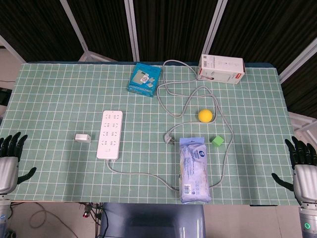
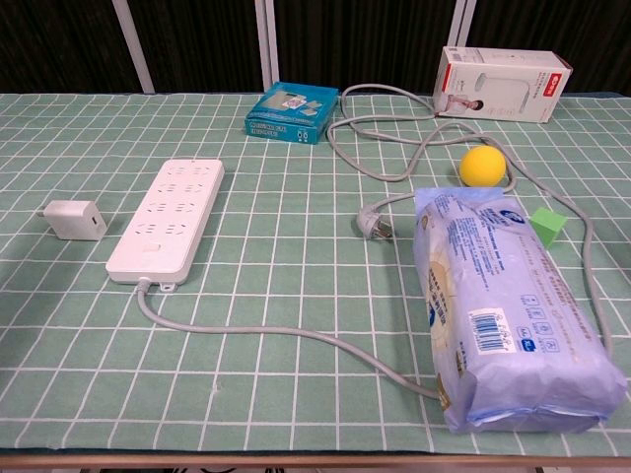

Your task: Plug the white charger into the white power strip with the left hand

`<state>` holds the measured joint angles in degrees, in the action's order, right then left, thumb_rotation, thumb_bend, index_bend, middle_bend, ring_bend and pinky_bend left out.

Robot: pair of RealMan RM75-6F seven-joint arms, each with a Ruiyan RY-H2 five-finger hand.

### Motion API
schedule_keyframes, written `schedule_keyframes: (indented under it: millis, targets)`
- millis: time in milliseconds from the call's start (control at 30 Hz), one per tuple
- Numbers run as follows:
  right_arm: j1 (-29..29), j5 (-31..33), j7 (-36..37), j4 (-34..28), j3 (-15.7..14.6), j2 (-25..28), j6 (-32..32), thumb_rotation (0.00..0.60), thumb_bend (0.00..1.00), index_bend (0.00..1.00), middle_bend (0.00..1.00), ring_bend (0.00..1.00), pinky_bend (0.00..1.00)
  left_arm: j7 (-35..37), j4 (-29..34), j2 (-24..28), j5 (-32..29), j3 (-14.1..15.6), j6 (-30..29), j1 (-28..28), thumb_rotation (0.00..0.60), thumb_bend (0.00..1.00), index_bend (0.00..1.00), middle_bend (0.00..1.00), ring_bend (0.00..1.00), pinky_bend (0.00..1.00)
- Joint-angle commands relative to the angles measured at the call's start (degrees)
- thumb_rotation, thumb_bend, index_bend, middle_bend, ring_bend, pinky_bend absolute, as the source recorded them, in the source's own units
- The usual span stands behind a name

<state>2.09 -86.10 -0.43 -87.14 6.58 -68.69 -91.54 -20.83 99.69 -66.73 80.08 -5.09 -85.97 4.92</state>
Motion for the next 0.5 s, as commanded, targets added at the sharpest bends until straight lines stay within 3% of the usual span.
schedule_keyframes:
  millis: [33, 233, 367, 500]
  targets:
    - [0.00, 0.10, 0.12, 0.05, 0.09, -0.02, 0.03, 0.600, 0.13, 0.00, 0.00, 0.00, 0.00, -3.42, 0.61, 1.48, -2.02, -1.29, 3.51, 2.56, 0.600, 0.15, 0.10, 0.01, 0.00, 0.00]
    - [0.04, -0.10, -0.12, -0.07, -0.01, -0.17, 0.04, 0.600, 0.13, 0.00, 0.00, 0.00, 0.00, -13.65, 5.54, 6.92, -7.40, -5.13, 14.22, 10.83, 0.600, 0.15, 0.10, 0.04, 0.00, 0.00]
    - [0.01, -0.21, -0.44, -0.16, -0.05, -0.25, -0.09, 0.600, 0.13, 0.00, 0.00, 0.00, 0.00, -23.14, 8.61, 10.17, -16.88, -7.96, 22.95, 17.95, 0.600, 0.15, 0.10, 0.05, 0.00, 0.00]
    - [0.00, -0.01, -0.60, -0.12, 0.03, -0.35, -0.06, 0.600, 0.13, 0.00, 0.00, 0.00, 0.00, -34.56, 10.69, 10.86, -26.47, -8.59, 26.82, 24.40, 0.600, 0.15, 0.10, 0.07, 0.00, 0.00]
